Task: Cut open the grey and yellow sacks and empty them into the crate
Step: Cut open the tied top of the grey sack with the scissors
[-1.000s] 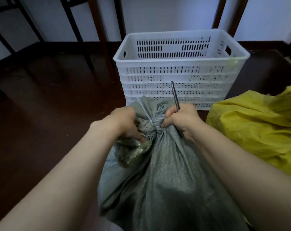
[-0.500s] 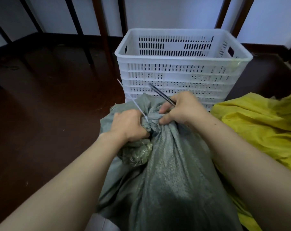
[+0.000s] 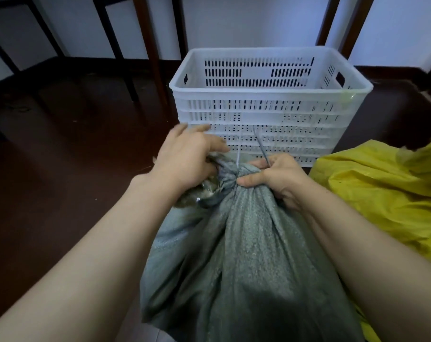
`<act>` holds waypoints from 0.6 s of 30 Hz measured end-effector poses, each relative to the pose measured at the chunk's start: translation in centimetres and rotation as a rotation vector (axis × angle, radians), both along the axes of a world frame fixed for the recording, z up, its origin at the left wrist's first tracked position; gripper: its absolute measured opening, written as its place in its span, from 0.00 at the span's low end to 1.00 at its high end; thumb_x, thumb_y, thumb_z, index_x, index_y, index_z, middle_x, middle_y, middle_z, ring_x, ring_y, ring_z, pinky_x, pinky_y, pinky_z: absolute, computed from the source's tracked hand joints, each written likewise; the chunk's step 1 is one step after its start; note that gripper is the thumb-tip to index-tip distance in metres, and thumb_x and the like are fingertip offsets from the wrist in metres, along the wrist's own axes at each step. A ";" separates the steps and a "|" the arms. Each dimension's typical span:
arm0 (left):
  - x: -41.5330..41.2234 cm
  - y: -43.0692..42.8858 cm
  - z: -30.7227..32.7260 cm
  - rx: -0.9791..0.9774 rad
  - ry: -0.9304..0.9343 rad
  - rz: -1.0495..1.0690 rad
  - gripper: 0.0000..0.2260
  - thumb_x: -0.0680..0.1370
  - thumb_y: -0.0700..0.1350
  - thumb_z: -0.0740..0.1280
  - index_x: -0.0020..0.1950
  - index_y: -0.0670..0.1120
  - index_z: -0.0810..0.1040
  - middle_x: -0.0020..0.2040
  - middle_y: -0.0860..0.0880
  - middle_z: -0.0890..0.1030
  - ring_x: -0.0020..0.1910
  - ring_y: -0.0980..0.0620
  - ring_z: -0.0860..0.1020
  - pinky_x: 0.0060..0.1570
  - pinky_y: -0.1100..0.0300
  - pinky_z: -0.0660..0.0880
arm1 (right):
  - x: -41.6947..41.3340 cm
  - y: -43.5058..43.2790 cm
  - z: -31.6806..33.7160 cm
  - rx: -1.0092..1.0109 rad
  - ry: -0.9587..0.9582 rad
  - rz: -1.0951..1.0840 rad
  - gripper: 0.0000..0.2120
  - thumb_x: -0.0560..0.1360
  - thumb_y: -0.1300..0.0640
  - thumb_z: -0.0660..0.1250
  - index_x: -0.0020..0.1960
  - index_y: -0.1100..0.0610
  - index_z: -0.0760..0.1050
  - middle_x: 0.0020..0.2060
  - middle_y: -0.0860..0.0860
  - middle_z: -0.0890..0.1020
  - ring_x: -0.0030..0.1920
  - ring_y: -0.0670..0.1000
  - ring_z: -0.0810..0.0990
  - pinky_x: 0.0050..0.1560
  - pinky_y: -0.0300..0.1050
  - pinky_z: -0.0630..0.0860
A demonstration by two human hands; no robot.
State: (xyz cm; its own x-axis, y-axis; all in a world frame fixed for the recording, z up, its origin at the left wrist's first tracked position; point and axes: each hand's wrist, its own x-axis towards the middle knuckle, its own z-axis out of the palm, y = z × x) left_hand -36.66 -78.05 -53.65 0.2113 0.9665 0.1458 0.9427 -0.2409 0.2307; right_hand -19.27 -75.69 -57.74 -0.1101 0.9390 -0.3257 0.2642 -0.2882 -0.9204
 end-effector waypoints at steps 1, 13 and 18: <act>0.5 0.1 0.8 0.028 0.066 -0.016 0.25 0.71 0.40 0.69 0.66 0.56 0.75 0.69 0.53 0.73 0.74 0.50 0.62 0.73 0.52 0.53 | 0.0 0.0 0.1 -0.017 0.033 -0.030 0.20 0.57 0.68 0.80 0.46 0.62 0.78 0.38 0.56 0.83 0.41 0.56 0.83 0.46 0.49 0.80; 0.2 -2.0 -5.6 0.015 -0.400 -0.139 0.28 0.78 0.59 0.54 0.74 0.46 0.65 0.71 0.48 0.70 0.71 0.52 0.66 0.71 0.56 0.61 | 0.3 -0.7 -0.1 -0.159 0.501 0.007 0.16 0.60 0.81 0.67 0.41 0.64 0.80 0.30 0.58 0.83 0.29 0.54 0.83 0.29 0.43 0.80; 0.2 -2.5 -7.1 0.120 -0.299 -0.188 0.34 0.75 0.65 0.55 0.72 0.43 0.65 0.68 0.44 0.71 0.69 0.48 0.65 0.66 0.63 0.56 | 0.4 -0.5 -0.6 -0.297 0.578 0.063 0.20 0.54 0.77 0.62 0.42 0.63 0.78 0.33 0.59 0.82 0.31 0.56 0.82 0.32 0.46 0.81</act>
State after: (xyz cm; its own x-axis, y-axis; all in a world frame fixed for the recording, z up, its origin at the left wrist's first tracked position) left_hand -36.44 -80.59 -60.79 0.3146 0.8870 0.3379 0.7748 -0.4456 0.4485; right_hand -18.85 -76.18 -58.33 -0.3967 0.8046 -0.4419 -0.2249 -0.5520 -0.8030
